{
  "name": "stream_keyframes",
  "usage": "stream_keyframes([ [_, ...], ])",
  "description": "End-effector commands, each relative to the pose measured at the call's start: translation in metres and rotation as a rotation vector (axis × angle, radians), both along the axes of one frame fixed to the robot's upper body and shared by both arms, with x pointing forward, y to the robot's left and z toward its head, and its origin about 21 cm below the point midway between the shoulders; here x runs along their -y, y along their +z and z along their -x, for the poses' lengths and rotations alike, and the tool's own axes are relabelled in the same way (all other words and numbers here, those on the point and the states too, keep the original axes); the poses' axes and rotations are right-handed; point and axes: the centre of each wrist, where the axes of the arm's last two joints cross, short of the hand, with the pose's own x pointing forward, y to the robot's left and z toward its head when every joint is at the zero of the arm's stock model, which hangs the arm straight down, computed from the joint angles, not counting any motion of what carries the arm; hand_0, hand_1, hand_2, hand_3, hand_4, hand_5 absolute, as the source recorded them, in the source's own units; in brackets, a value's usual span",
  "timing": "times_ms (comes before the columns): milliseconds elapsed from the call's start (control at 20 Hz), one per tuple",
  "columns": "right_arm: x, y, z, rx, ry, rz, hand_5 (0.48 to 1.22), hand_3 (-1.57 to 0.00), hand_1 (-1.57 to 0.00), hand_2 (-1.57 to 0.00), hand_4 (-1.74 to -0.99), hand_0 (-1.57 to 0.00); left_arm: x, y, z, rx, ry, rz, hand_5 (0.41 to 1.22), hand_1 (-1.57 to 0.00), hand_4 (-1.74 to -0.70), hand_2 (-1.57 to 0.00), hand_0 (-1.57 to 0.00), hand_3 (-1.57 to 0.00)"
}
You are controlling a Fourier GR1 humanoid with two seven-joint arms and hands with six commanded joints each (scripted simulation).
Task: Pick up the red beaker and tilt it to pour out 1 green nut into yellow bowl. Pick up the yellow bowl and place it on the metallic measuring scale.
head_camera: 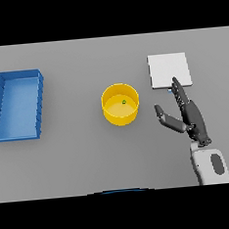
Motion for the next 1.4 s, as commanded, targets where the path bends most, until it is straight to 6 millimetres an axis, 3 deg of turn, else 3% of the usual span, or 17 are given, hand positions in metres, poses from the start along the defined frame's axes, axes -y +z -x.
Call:
stream_keyframes([
  [0,0.003,0.003,-0.002,0.001,0.000,0.013,0.659,0.00,0.00,0.00,-1.278,0.00,-0.008,-0.016,0.001,-0.025,0.034,0.062,1.221,-1.57,-1.74,-1.57,-1.57,-1.49],
  [200,0.006,-0.003,-0.002,0.000,0.003,0.029,0.677,0.00,0.00,0.00,-1.307,0.00,-0.030,-0.074,0.011,-0.071,0.148,0.232,1.221,-1.57,-1.74,-1.57,-1.57,-1.42],
  [350,0.008,-0.005,-0.002,0.005,0.008,0.045,0.693,0.00,0.00,0.00,-1.302,0.00,-0.044,-0.105,0.022,-0.083,0.229,0.331,1.221,-1.57,-1.74,-1.57,-1.57,-1.49],
  [450,0.002,-0.005,0.001,0.015,0.022,0.034,0.707,0.00,0.00,0.00,-1.304,0.00,-0.045,-0.115,0.028,-0.075,0.255,0.345,1.221,-1.57,-1.74,-1.57,-1.57,-1.52],
  [750,0.006,-0.005,0.000,0.001,0.002,0.062,0.724,0.00,0.00,0.00,-1.327,0.00,-0.049,-0.138,0.062,-0.046,0.253,0.372,1.221,-1.57,-1.74,-1.57,-1.57,-1.34],
  [850,0.006,-0.006,0.001,0.006,0.009,0.054,0.725,0.00,0.00,0.00,-1.335,0.00,-0.041,-0.142,0.070,-0.028,0.274,0.386,1.146,-1.57,-1.74,-1.57,-1.57,-1.32],
  [1000,0.004,-0.003,-0.001,0.000,-0.005,0.065,0.728,0.00,0.00,0.00,-1.326,0.00,-0.041,-0.153,0.083,-0.059,0.243,0.402,0.962,-1.57,-1.59,-1.57,-1.57,-1.44],
  [1150,0.004,-0.002,-0.002,0.013,0.008,0.065,0.730,0.00,0.00,0.00,-1.327,0.00,-0.036,-0.155,0.093,-0.087,0.203,0.426,0.810,-1.57,-1.25,-1.57,-1.57,-0.93],
  [1200,0.003,0.000,-0.004,0.017,0.012,0.061,0.731,0.00,0.00,0.00,-1.325,0.00,-0.036,-0.153,0.096,-0.098,0.179,0.458,0.779,-1.52,-1.13,-1.41,-1.57,-0.85],
  [1250,0.006,0.001,-0.001,0.021,0.008,0.066,0.731,0.00,0.00,0.00,-1.320,0.00,-0.035,-0.151,0.099,-0.111,0.154,0.498,0.757,-1.29,-1.05,-1.16,-1.44,-0.71],
  [1350,0.006,0.000,-0.002,0.009,0.002,0.065,0.727,0.00,0.00,0.00,-1.321,0.00,-0.034,-0.153,0.103,-0.150,0.121,0.535,0.716,-0.83,-0.92,-0.75,-0.98,-0.46],
])
